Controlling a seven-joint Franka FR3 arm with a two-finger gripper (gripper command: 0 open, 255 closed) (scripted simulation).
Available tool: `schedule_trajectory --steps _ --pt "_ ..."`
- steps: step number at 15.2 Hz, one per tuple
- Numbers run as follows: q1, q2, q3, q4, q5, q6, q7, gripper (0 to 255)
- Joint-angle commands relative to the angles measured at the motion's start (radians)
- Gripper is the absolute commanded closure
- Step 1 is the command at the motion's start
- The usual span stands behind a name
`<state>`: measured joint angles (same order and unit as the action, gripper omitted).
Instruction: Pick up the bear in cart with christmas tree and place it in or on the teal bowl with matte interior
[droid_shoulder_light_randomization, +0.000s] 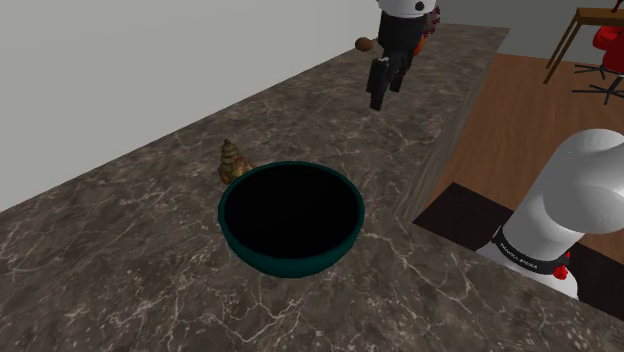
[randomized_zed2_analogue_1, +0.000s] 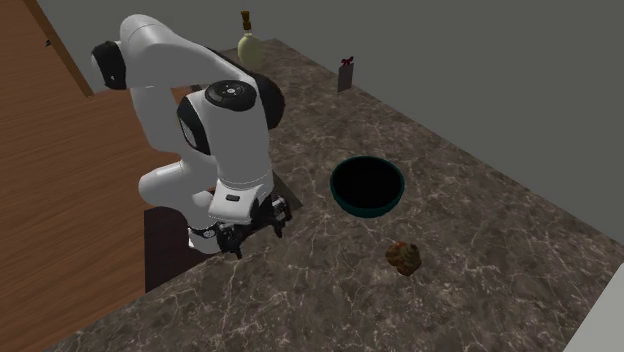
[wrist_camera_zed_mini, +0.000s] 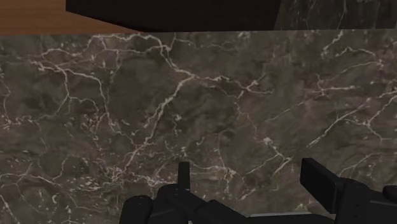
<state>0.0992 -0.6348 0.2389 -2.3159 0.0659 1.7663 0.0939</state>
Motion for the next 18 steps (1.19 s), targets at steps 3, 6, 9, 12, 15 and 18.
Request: schedule_trajectory --steps 3,6,9,12,15,18 --pt "0.018 0.087 0.064 0.05 0.039 0.067 0.072 0" --pt "0.028 0.157 0.11 0.089 0.057 0.121 0.124 0" --pt "0.034 0.231 0.158 0.138 0.063 0.172 0.177 0" --pt "0.039 0.312 0.205 0.195 0.057 0.219 0.233 0" --pt "0.043 0.398 0.252 0.262 0.036 0.261 0.293 0" --pt "0.05 0.491 0.296 0.34 -0.002 0.296 0.358 0"
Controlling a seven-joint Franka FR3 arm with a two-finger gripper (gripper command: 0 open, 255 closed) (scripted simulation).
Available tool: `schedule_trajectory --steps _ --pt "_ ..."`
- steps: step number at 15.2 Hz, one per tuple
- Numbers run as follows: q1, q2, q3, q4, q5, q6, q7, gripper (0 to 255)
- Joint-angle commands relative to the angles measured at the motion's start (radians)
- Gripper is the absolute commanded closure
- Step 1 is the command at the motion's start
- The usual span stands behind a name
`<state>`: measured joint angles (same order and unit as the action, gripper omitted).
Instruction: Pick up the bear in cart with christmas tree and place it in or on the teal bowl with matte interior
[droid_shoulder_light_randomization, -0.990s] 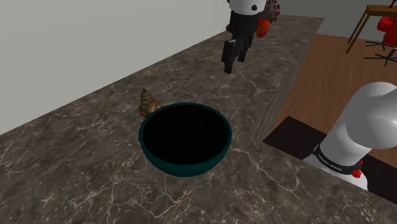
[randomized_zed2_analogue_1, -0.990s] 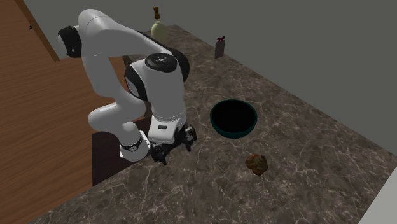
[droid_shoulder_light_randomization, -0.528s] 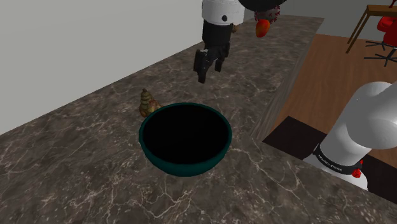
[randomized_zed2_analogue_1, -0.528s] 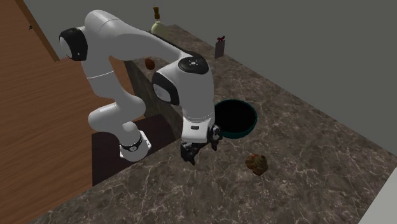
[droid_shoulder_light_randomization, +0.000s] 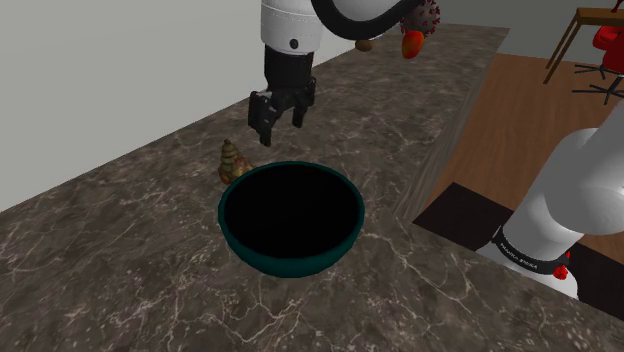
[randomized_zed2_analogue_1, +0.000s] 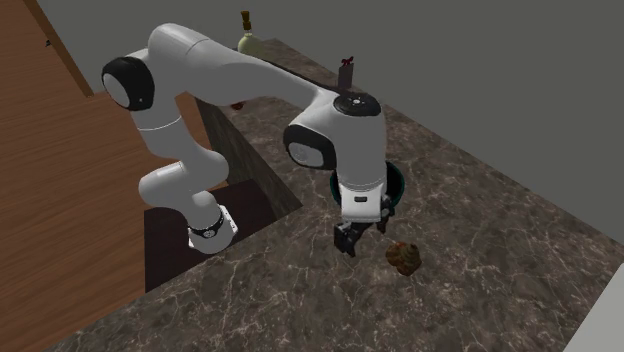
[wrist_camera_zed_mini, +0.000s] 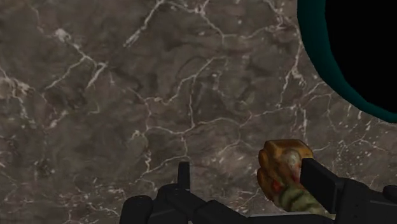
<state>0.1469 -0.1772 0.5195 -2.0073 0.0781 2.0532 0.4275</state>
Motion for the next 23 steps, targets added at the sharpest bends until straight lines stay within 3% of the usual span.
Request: schedule_trajectory --steps 1,6,13,21,22,23 --pt "0.006 0.066 0.03 0.059 -0.031 0.019 0.048 0" --pt "0.036 0.213 0.077 0.192 -0.121 0.048 0.15 0" --pt "0.045 0.266 0.077 0.149 -0.161 0.134 0.176 0" --pt "0.045 0.266 0.077 0.149 -0.161 0.134 0.176 0" --pt "0.045 0.266 0.077 0.149 -0.161 0.134 0.176 255" --pt "0.045 0.266 0.077 0.149 -0.161 0.134 0.176 255"
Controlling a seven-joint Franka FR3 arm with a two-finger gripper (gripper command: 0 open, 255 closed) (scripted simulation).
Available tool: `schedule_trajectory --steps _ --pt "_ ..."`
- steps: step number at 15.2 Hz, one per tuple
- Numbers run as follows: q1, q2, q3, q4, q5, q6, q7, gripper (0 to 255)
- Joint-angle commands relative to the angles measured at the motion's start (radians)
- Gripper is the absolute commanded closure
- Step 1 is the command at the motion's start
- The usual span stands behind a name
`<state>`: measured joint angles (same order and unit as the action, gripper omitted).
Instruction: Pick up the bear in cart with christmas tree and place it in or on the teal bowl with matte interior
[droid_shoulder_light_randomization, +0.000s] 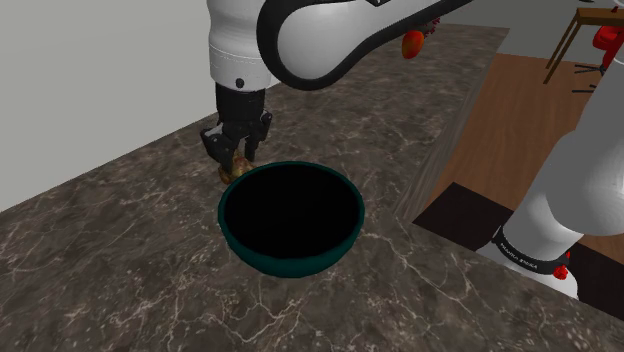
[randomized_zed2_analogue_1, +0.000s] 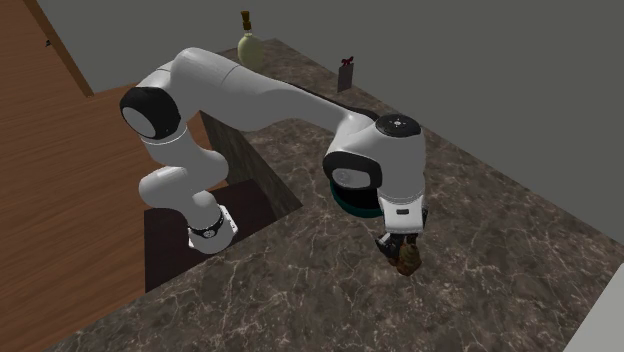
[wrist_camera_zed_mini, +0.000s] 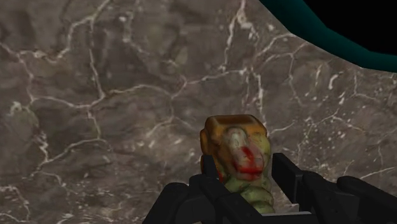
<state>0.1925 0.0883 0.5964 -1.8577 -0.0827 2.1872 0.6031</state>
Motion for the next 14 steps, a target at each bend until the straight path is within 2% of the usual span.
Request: schedule_trajectory --steps 1,8,14 --pt "0.0 0.0 0.0 0.0 0.0 0.0 0.0 255" --pt "0.0 0.0 0.0 0.0 0.0 0.0 0.0 255" --pt "-0.001 -0.013 0.001 0.067 0.012 -0.078 -0.009 255"
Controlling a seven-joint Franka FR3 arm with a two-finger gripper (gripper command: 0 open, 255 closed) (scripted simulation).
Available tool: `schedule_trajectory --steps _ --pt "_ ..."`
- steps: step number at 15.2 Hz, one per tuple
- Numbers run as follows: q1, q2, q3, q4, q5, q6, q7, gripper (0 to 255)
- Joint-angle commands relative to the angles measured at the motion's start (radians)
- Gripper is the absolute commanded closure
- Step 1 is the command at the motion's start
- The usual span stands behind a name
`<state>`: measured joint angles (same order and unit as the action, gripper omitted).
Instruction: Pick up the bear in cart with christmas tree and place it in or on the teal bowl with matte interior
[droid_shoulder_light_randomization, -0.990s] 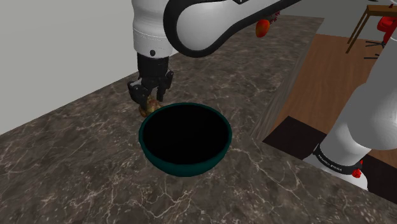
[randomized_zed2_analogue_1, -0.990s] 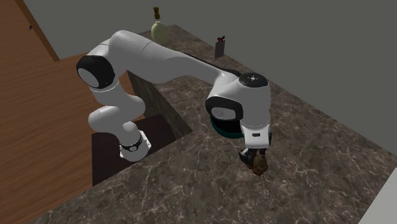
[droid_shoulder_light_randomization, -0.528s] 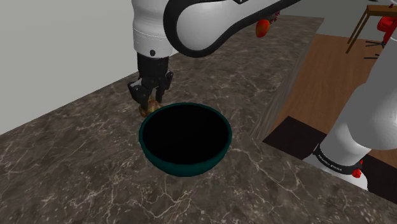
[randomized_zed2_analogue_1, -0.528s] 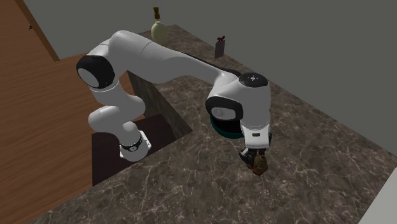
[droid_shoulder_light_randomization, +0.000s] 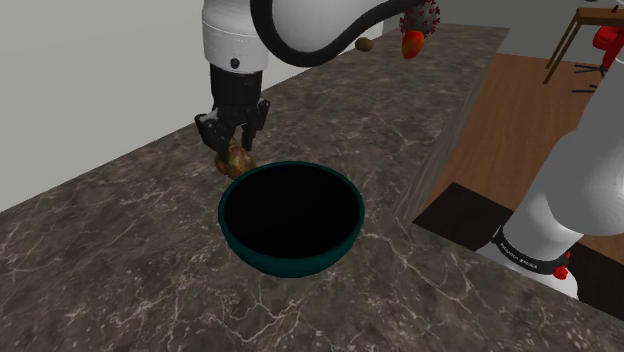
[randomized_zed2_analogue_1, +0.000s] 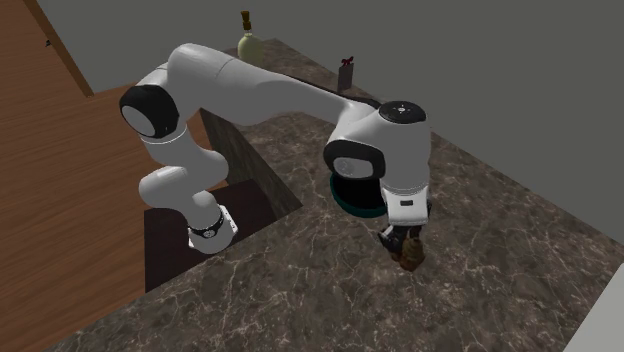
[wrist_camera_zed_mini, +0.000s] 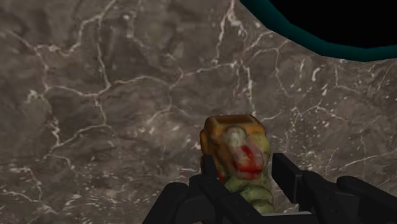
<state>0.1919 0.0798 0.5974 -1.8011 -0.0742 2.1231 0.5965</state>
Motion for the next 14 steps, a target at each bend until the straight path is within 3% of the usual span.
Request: schedule_trajectory --steps 1,14 --pt "-0.001 -0.006 0.0 0.022 0.005 -0.027 -0.004 255" --pt "0.005 0.002 0.004 0.206 0.003 -0.204 -0.006 255"
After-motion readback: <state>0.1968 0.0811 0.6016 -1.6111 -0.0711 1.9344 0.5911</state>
